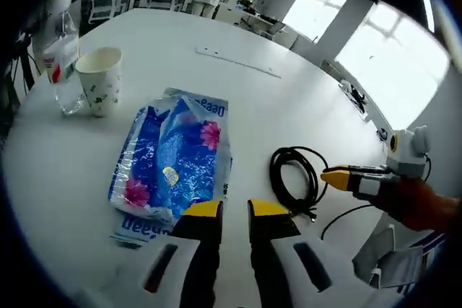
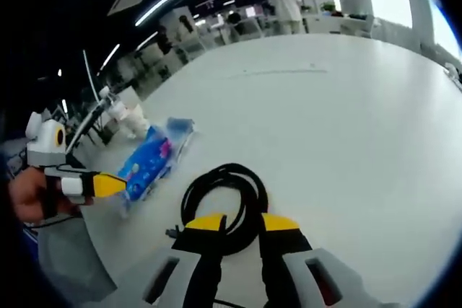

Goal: Arrange the tabletop items into an orderly group along one side of the table until the central work area is clear of visible clutter.

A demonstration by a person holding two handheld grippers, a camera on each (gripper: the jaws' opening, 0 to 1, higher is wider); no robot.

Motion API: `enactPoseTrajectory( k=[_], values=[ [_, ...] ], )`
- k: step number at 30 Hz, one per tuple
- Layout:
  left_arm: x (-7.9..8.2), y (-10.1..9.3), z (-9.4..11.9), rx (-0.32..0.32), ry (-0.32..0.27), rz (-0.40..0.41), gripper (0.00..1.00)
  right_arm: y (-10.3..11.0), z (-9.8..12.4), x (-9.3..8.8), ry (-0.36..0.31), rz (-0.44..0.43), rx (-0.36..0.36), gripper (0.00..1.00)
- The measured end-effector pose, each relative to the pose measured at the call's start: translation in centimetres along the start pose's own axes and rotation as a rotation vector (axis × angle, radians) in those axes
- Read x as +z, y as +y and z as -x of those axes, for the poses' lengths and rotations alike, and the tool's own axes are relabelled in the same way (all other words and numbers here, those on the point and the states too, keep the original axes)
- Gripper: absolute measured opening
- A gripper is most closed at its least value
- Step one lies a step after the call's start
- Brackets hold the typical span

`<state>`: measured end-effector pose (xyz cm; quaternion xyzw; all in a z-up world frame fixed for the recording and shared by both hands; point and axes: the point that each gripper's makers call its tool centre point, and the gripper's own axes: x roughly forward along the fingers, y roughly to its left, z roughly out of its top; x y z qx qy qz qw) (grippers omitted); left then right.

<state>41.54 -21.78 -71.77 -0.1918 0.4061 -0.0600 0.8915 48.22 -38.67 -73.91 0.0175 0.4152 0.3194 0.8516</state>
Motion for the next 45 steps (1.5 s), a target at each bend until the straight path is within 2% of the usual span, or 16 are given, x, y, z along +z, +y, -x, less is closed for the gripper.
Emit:
enactPoseTrajectory(
  k=[5, 7, 10, 16, 19, 25, 32, 36, 45],
  values=[
    [0.2, 1.3, 1.0, 0.037, -0.012, 0.007, 0.12, -0.2, 0.4, -0.1, -0.009, 0.011, -0.008, 0.17],
    [0.1, 1.9, 1.4, 0.061, -0.019, 0.046, 0.12, -0.2, 0.6, 0.0, -0.016, 0.013, -0.009, 0.17],
    [-0.3, 2.4, 1.9, 0.083, -0.021, 0.089, 0.13, -0.1, 0.8, 0.2, -0.026, 0.022, -0.009, 0.17],
    [-1.5, 3.3, 2.5, 0.127, -0.011, 0.125, 0.14, 0.5, 1.0, 0.4, -0.036, 0.040, -0.001, 0.19],
    [-1.6, 3.8, 2.7, 0.140, -0.014, 0.140, 0.14, 1.0, 1.0, 0.4, -0.039, 0.048, 0.006, 0.19],
    [-1.4, 4.2, 2.8, 0.155, -0.018, 0.168, 0.16, 2.0, 0.8, 0.0, -0.033, 0.063, 0.023, 0.20],
    [-1.4, 4.2, 2.6, 0.154, -0.019, 0.225, 0.18, 3.6, 0.6, -0.7, -0.025, 0.086, 0.068, 0.26],
    [-1.4, 4.5, 2.4, 0.166, -0.015, 0.259, 0.23, 4.2, 0.7, -0.8, -0.027, 0.092, 0.088, 0.30],
    [-1.5, 5.5, 2.0, 0.206, -0.011, 0.347, 0.27, 4.4, 1.1, -0.8, -0.036, 0.079, 0.103, 0.32]
  ],
)
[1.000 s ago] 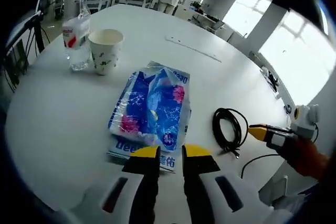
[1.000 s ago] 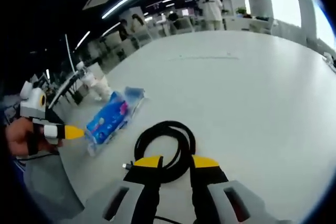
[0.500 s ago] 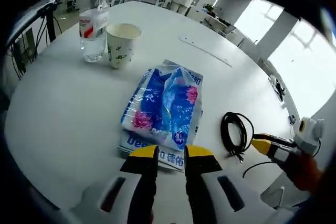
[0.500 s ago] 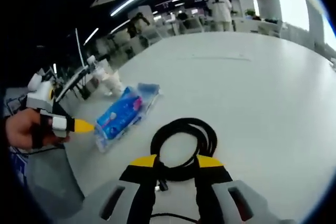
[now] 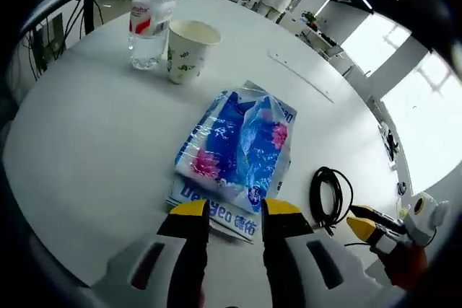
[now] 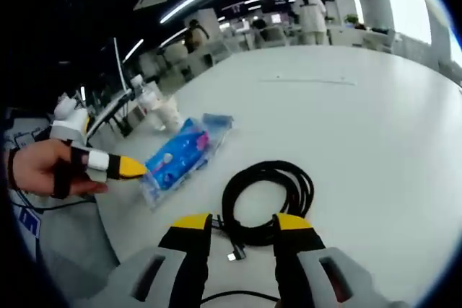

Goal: Arrange the tabletop items into an orderly group along one side of the table until the central work area is clear of visible clutter.

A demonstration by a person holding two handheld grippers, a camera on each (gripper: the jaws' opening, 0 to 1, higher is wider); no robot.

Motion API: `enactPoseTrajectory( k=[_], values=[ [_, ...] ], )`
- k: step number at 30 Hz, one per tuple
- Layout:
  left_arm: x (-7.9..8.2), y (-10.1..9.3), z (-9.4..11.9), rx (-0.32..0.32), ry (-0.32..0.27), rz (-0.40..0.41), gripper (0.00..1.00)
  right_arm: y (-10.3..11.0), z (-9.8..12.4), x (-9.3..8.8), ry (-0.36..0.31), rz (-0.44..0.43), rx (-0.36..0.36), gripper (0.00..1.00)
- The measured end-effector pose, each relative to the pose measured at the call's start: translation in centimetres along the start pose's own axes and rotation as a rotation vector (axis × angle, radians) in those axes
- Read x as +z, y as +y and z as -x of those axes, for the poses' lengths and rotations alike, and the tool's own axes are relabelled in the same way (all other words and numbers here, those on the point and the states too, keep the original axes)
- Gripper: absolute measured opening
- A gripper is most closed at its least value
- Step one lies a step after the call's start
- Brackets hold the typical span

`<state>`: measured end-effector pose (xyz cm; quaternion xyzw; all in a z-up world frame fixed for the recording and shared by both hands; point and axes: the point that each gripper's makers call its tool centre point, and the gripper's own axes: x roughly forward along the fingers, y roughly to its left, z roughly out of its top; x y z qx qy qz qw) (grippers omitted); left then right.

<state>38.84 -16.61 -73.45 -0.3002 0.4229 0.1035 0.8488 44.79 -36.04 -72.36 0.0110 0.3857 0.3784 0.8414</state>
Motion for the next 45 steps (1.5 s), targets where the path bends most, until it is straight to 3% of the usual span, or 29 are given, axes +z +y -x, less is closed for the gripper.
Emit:
enactPoseTrajectory(
  k=[12, 17, 23, 26, 33, 45],
  values=[
    [0.0, -0.5, -1.1, 0.006, 0.008, 0.048, 0.27, -0.3, 0.7, -0.1, -0.011, -0.007, -0.003, 0.34],
    [0.0, -0.1, -1.4, 0.017, 0.011, 0.033, 0.20, -0.1, 1.0, 0.1, -0.019, -0.003, 0.004, 0.35],
    [-0.1, 0.4, -1.3, 0.025, 0.023, 0.001, 0.04, -0.2, 1.2, 0.0, -0.021, -0.007, 0.003, 0.36],
    [0.0, 0.4, -1.3, 0.021, 0.021, -0.013, 0.01, 0.0, 1.0, 0.0, -0.018, -0.006, 0.005, 0.36],
    [0.1, 0.5, -1.0, 0.018, 0.020, -0.043, 0.00, 0.6, 0.7, 0.0, -0.015, 0.001, 0.015, 0.36],
    [-0.2, 0.0, -0.3, -0.002, 0.034, -0.183, 0.00, 1.7, 0.2, 0.2, -0.010, 0.012, 0.036, 0.36]
  ],
)
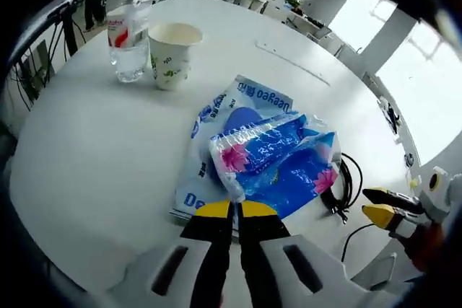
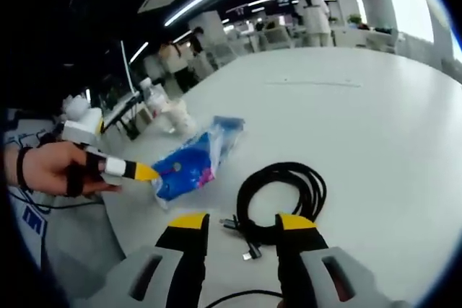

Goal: Arrange the tabletop items into an orderly group along one side of the table until the central work area is clear of visible clutter.

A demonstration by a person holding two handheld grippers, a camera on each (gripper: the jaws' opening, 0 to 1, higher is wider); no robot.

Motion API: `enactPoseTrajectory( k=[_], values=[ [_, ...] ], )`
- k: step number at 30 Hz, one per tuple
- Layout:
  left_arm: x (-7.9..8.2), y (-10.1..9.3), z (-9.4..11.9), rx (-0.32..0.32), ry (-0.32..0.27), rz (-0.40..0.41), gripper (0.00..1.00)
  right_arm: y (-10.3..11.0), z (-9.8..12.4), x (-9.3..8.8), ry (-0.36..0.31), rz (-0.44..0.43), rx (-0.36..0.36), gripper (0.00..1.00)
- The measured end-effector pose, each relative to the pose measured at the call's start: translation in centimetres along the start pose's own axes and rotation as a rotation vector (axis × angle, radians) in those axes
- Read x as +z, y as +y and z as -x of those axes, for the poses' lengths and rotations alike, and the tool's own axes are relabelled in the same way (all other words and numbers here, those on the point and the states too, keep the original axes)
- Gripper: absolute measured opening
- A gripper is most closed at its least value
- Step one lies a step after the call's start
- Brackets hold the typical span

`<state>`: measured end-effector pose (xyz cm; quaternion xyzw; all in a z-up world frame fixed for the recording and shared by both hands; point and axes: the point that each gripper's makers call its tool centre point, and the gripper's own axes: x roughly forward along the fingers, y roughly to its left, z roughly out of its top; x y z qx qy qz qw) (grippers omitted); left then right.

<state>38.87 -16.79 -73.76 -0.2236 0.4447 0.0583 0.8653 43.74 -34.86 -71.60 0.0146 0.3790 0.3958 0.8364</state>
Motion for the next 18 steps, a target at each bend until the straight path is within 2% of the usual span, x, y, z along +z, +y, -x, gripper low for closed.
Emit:
enactPoseTrajectory(
  k=[10, 14, 18],
  values=[
    [-0.4, -0.7, 0.3, -0.016, 0.017, -0.092, 0.00, 0.6, -0.3, 0.2, -0.006, -0.026, 0.008, 0.34],
    [-0.6, -1.0, 0.4, -0.025, 0.020, -0.115, 0.00, 1.3, -1.3, 0.4, -0.010, -0.060, 0.009, 0.33],
    [-1.1, -1.4, 0.7, -0.040, 0.030, -0.142, 0.00, 2.8, -2.6, 0.4, -0.004, -0.072, 0.027, 0.32]
  ],
)
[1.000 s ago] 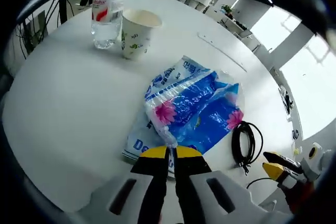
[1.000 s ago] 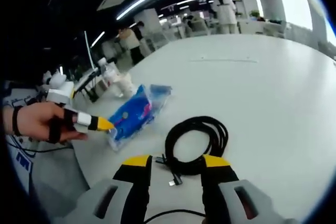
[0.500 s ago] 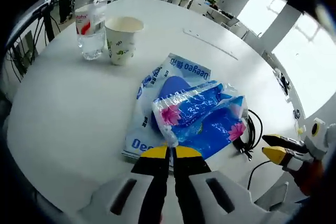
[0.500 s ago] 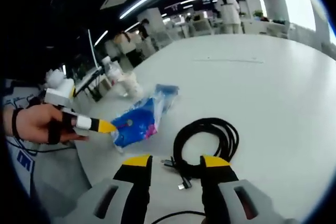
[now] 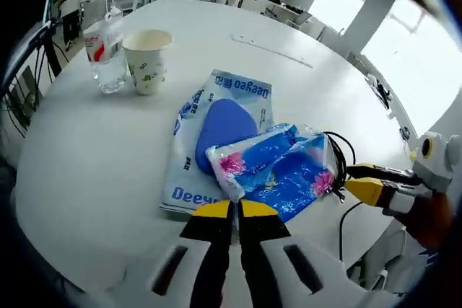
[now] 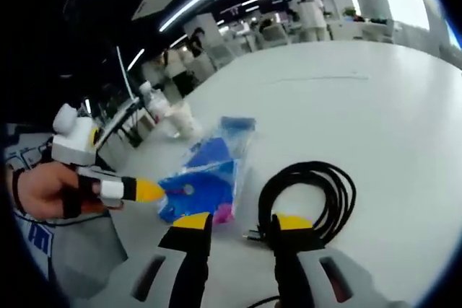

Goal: Arrange the tabletop items into an orderly group along one side of the table until the central work area is clear of visible clutter.

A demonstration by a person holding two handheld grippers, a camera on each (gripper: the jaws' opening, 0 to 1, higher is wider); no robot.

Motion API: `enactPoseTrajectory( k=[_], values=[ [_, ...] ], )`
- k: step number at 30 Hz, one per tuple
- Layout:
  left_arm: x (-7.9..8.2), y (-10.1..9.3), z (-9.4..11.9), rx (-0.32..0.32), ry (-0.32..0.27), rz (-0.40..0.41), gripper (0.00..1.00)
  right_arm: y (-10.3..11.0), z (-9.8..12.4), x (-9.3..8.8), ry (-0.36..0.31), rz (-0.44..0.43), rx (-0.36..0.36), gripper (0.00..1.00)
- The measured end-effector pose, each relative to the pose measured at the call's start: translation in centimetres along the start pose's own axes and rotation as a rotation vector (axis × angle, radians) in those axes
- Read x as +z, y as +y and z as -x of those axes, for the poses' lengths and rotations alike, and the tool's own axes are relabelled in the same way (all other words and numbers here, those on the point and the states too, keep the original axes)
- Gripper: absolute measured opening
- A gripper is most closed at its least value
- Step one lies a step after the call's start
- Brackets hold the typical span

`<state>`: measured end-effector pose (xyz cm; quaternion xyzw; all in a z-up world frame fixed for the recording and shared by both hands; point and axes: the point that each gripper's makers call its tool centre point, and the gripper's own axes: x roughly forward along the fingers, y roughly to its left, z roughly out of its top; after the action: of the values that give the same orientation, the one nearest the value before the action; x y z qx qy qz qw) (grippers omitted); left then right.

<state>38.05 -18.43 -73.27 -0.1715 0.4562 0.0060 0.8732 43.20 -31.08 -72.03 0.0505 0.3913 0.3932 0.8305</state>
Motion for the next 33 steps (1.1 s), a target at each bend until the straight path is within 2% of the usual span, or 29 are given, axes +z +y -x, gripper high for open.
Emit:
enactPoseTrajectory(
  k=[3, 11, 13, 18, 20, 30, 33],
  values=[
    [-0.5, -0.2, 0.2, -0.008, 0.013, -0.047, 0.00, 0.9, -0.7, -0.3, 0.016, 0.001, 0.004, 0.30],
    [-1.0, -0.3, 0.7, -0.026, 0.017, -0.080, 0.00, 2.1, -1.7, -1.1, 0.040, -0.012, 0.012, 0.24],
    [-1.0, -0.2, 0.7, -0.026, 0.017, -0.081, 0.01, 2.0, -1.7, -1.2, 0.038, -0.010, 0.011, 0.18],
    [-1.0, -0.2, 0.7, -0.032, 0.017, -0.082, 0.01, 1.3, -1.7, -1.5, 0.042, -0.017, -0.010, 0.10],
    [-1.1, -0.3, 0.7, -0.035, 0.018, -0.082, 0.00, 1.0, -1.4, -1.8, 0.057, -0.004, -0.034, 0.01],
    [-1.1, -1.2, 0.7, -0.061, 0.022, -0.094, 0.00, 0.6, -0.8, -2.1, 0.053, -0.013, -0.043, 0.00],
    [-0.8, -1.2, 0.7, -0.068, 0.022, -0.060, 0.00, 0.5, -0.7, -1.9, 0.047, -0.014, -0.037, 0.00]
  ],
)
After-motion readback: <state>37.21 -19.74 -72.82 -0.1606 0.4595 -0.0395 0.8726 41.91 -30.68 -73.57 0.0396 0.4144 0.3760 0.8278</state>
